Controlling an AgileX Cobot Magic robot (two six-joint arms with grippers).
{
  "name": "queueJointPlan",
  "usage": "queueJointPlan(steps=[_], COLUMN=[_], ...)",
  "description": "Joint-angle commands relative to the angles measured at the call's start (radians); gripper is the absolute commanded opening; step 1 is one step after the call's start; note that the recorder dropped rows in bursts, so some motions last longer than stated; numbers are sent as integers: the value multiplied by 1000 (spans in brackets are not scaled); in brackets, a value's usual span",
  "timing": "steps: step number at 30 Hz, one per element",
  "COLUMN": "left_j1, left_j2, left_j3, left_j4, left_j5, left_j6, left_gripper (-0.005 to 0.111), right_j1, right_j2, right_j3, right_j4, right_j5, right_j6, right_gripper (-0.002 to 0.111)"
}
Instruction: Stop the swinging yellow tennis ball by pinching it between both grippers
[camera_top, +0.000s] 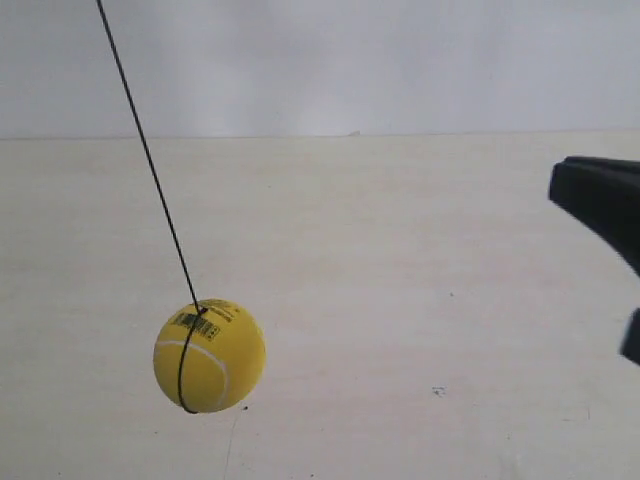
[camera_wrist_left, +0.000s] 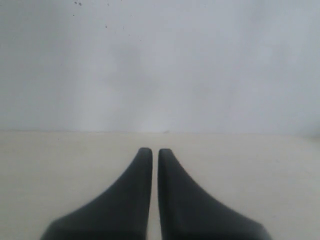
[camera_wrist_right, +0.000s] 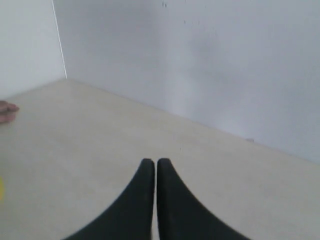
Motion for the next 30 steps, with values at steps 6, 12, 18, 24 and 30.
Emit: queueJointPlan(steps=[6,12,18,24,30], left_j1=[-3,-3,-3,-3,-3], left_j2=[-106,-144,-161,-161,-161], left_j3=[4,4,4,4,4], left_j4=[59,59,59,62,63], left_j5=[-63,-153,-213,-213,-209], left_j6=[-129,-167,-174,-174,-174], left_gripper=[5,5,5,5,5], right_j1=[2,2,2,2,2], right_j2=[-358,-474,-548,-548,-548], right_j3=[16,16,16,16,16], right_j4=[4,4,4,4,4], right_j5=[23,58,132,123,125], right_j6=[34,36,36,38,38], right_gripper=[0,0,0,0,0])
